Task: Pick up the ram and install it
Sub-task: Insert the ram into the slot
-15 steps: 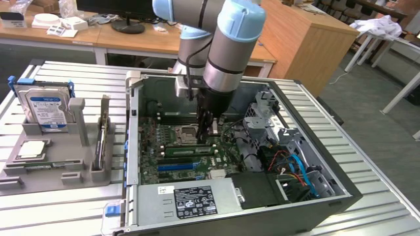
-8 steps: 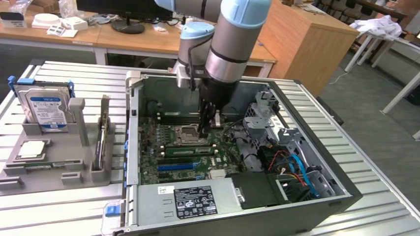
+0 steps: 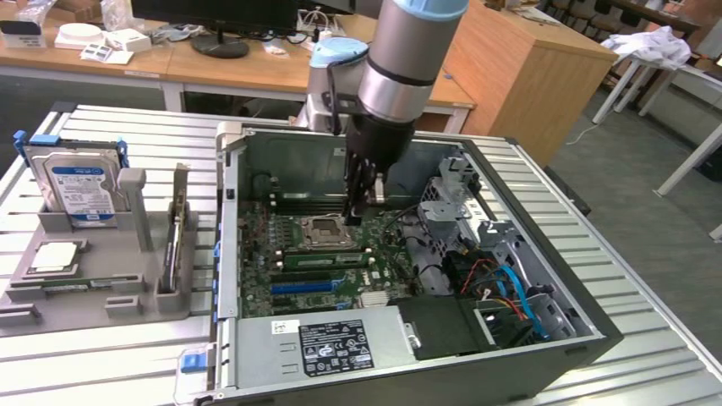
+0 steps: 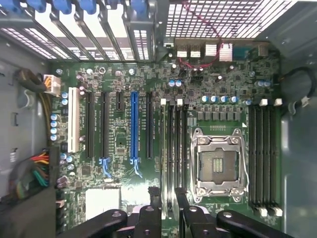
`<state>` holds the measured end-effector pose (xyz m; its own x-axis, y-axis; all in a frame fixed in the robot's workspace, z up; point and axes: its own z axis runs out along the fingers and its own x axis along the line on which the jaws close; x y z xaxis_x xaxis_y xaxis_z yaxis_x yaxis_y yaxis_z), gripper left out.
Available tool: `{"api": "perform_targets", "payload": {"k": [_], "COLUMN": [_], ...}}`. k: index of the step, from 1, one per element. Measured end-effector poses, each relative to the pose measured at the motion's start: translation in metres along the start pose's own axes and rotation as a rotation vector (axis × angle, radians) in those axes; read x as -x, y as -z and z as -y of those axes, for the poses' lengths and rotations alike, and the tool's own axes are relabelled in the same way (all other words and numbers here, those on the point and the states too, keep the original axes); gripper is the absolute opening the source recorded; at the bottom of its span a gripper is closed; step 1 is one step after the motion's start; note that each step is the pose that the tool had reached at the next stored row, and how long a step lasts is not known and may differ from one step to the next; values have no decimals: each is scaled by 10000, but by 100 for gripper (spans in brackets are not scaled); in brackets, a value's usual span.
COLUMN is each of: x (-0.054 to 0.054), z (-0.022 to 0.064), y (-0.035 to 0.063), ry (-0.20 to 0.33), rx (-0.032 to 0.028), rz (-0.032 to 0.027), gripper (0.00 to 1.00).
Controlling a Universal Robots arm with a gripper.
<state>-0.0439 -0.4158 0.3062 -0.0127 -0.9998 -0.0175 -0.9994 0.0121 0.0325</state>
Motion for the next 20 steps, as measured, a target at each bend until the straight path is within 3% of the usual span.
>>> {"api": "perform_targets", "payload": {"k": [13, 20], "x": [6, 7], "z": [-10, -14], "y": [326, 417], "ry": [0, 0], "rx": [1, 0], "rz": [-1, 0], "gripper": [25, 25]}}
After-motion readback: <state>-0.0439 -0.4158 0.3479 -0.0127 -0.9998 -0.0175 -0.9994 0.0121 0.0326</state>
